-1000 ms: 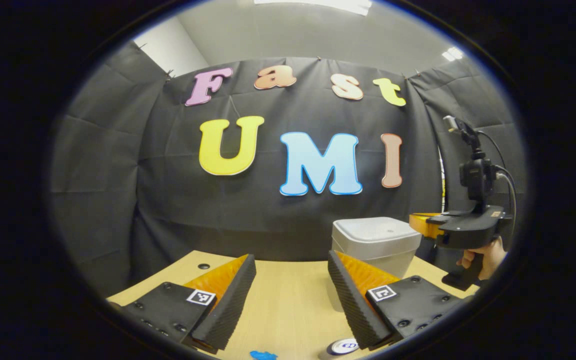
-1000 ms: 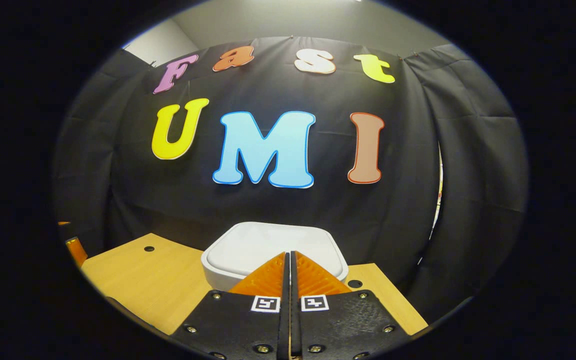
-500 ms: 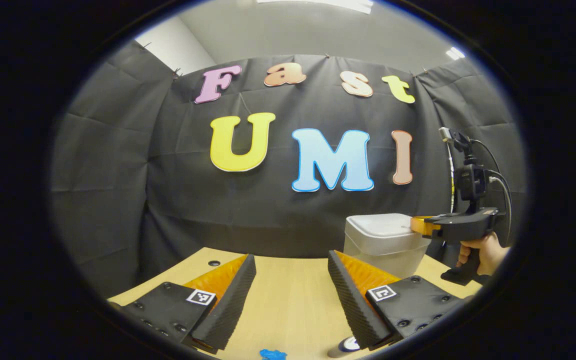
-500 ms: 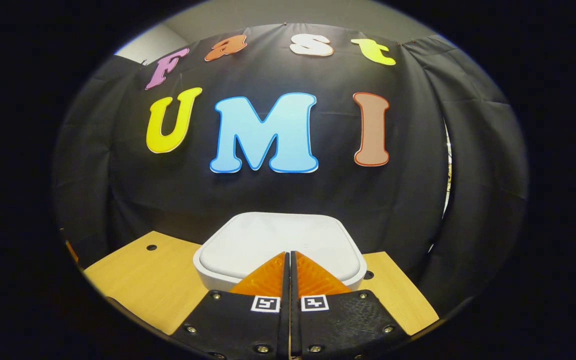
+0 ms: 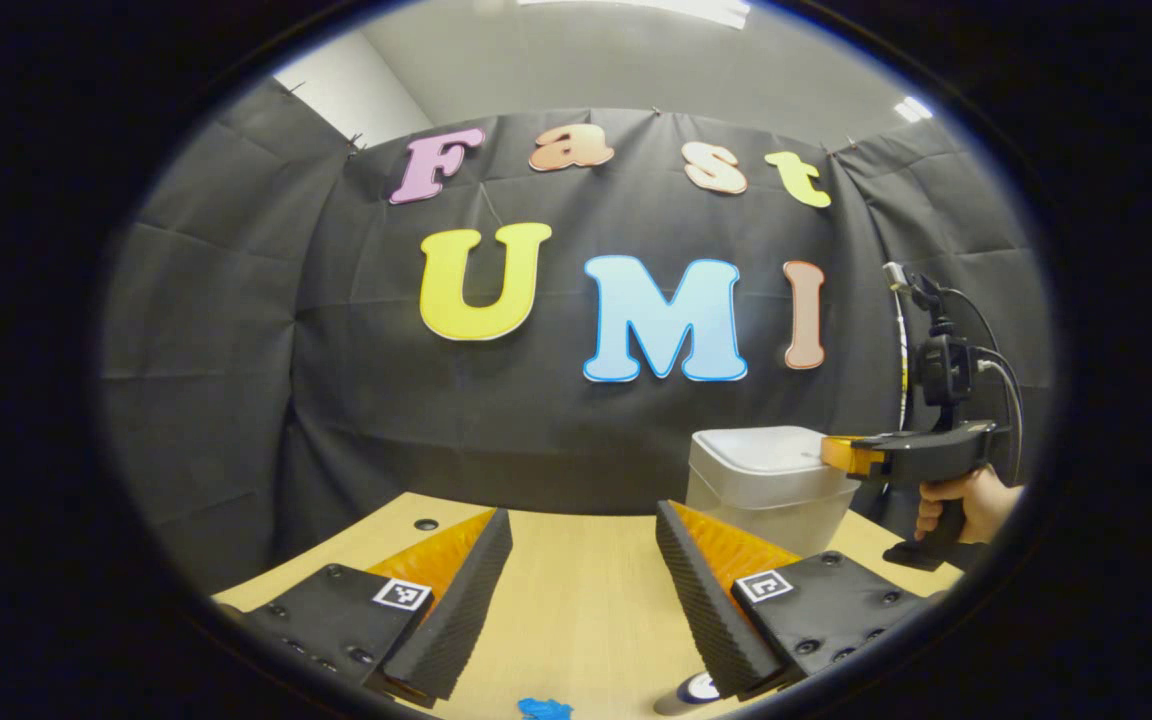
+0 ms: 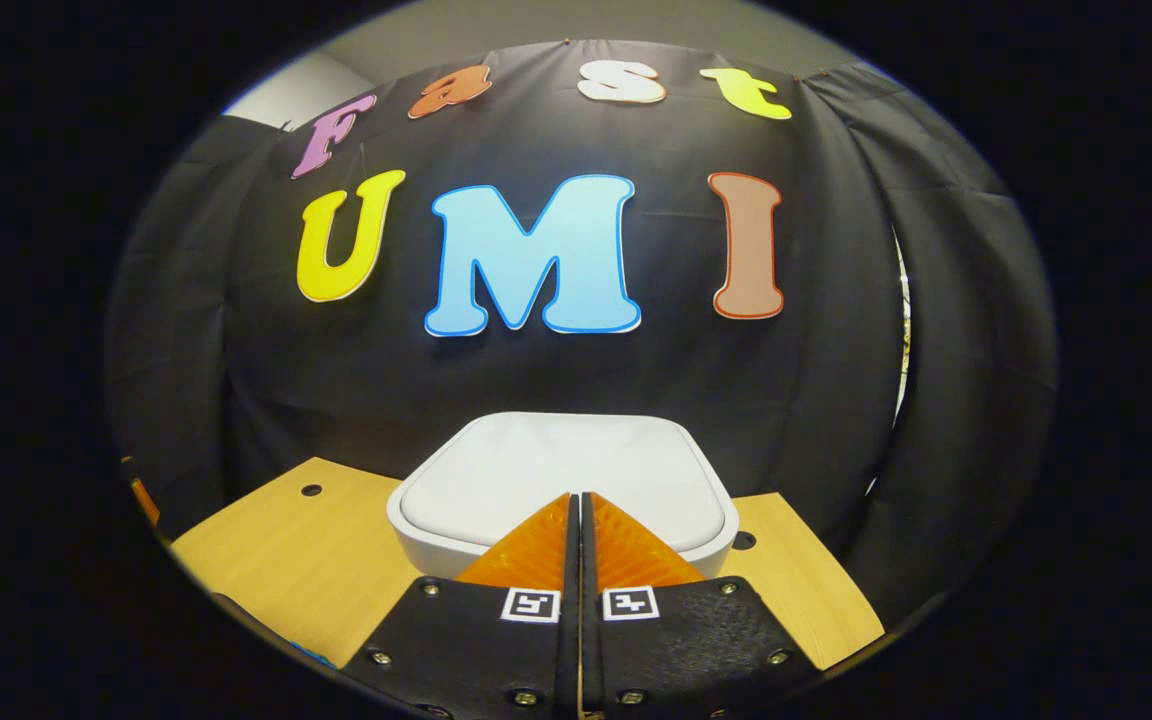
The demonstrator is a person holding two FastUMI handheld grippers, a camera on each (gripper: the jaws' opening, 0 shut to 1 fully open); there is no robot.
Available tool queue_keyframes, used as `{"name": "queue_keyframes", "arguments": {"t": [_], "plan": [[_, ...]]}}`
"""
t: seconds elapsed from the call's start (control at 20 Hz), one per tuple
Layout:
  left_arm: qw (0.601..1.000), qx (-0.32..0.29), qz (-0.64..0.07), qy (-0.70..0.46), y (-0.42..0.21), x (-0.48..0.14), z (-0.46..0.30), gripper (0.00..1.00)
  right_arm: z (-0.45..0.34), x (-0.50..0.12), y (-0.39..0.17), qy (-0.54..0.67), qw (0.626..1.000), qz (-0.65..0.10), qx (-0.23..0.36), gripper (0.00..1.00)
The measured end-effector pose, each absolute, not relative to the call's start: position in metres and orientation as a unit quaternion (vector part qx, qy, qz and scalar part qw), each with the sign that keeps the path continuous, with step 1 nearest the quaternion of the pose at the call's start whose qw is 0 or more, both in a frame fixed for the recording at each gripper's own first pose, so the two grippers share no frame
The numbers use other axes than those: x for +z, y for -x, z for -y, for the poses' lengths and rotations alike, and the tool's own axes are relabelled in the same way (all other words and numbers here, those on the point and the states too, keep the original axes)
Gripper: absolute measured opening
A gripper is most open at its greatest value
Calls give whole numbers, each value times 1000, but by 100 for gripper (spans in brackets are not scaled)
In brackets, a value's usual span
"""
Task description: Press the lid of the desktop garbage bin to open it, pick up the crumpled paper on the desktop and throw it into the bin, then pick up the pop can on the desktop and drop it into the bin, and finally close the garbage bin lid.
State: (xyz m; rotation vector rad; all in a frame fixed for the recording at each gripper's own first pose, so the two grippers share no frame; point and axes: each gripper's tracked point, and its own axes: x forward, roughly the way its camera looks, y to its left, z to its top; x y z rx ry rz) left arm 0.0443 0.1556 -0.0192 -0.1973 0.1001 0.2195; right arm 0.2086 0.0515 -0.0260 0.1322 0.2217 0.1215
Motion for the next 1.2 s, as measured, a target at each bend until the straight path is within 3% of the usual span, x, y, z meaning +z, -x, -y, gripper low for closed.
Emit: {"name": "queue_keyframes", "arguments": {"t": [0.1,0.15,0.2,0.4,0.45,0.55,0.65,0.7,0.8,1.05,1.1,1.2], "plan": [[988,111,-52,96,-41,-21,-157,95,-51,-24,-209,-50,992,-103,49,1],[988,113,-51,97,-36,-21,-157,100,-51,-23,-210,-47,992,-106,45,1],[987,115,-50,99,-34,-19,-159,90,-51,-22,-211,-49,992,-110,44,1],[985,125,-45,106,-24,-16,-168,99,-47,-16,-213,-79,988,-126,47,1],[985,127,-46,107,-21,-19,-169,99,-43,-15,-213,-85,987,-127,43,1],[984,134,-48,106,-14,-19,-174,90,-39,-7,-211,-92,988,-116,37,1],[983,140,-51,107,-12,-23,-179,95,-35,8,-209,-93,991,-92,30,1],[983,142,-53,109,-11,-24,-180,90,-34,14,-208,-91,992,-84,28,1],[982,142,-56,114,-12,-27,-181,95,-33,19,-205,-89,993,-76,25,1],[981,141,-57,119,-17,-30,-180,90,-27,20,-199,-82,994,-73,20,1],[981,141,-58,121,-18,-30,-179,100,-26,20,-197,-79,994,-74,20,1],[981,141,-60,121,-20,-34,-179,93,-26,20,-191,-78,994,-74,23,1]]}}
